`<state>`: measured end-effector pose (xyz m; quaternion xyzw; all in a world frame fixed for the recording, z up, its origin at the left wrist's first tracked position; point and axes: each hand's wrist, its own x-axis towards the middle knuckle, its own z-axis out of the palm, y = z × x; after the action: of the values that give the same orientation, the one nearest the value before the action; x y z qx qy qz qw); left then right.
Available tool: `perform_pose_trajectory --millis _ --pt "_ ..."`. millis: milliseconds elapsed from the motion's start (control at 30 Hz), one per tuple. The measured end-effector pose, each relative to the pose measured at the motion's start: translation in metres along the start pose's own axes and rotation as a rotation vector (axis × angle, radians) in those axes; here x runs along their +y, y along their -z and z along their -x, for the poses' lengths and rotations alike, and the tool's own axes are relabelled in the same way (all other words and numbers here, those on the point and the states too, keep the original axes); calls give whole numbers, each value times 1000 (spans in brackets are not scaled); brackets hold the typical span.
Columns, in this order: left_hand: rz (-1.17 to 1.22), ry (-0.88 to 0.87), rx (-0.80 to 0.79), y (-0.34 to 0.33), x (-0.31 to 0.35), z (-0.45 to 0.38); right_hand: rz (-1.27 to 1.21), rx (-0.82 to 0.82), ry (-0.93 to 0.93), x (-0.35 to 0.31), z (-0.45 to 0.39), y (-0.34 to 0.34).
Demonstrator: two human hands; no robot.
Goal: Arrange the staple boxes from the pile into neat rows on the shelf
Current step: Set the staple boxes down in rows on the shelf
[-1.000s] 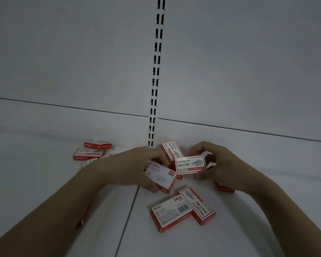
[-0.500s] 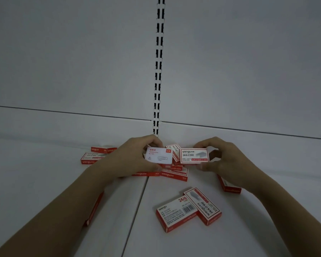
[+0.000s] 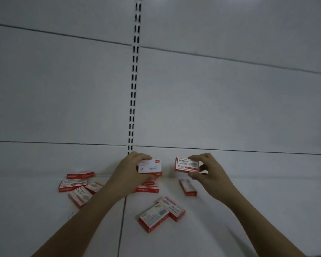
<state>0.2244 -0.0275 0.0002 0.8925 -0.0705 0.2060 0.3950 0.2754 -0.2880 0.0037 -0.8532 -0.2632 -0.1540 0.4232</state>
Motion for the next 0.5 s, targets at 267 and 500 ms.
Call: perform_pose_trajectory --millis 267,500 --pt "-23 -54 -95 -70 117 19 112 114 -93 9 78 133" --pt "77 -127 -190 -191 273 67 241 171 -187 42 194 295"
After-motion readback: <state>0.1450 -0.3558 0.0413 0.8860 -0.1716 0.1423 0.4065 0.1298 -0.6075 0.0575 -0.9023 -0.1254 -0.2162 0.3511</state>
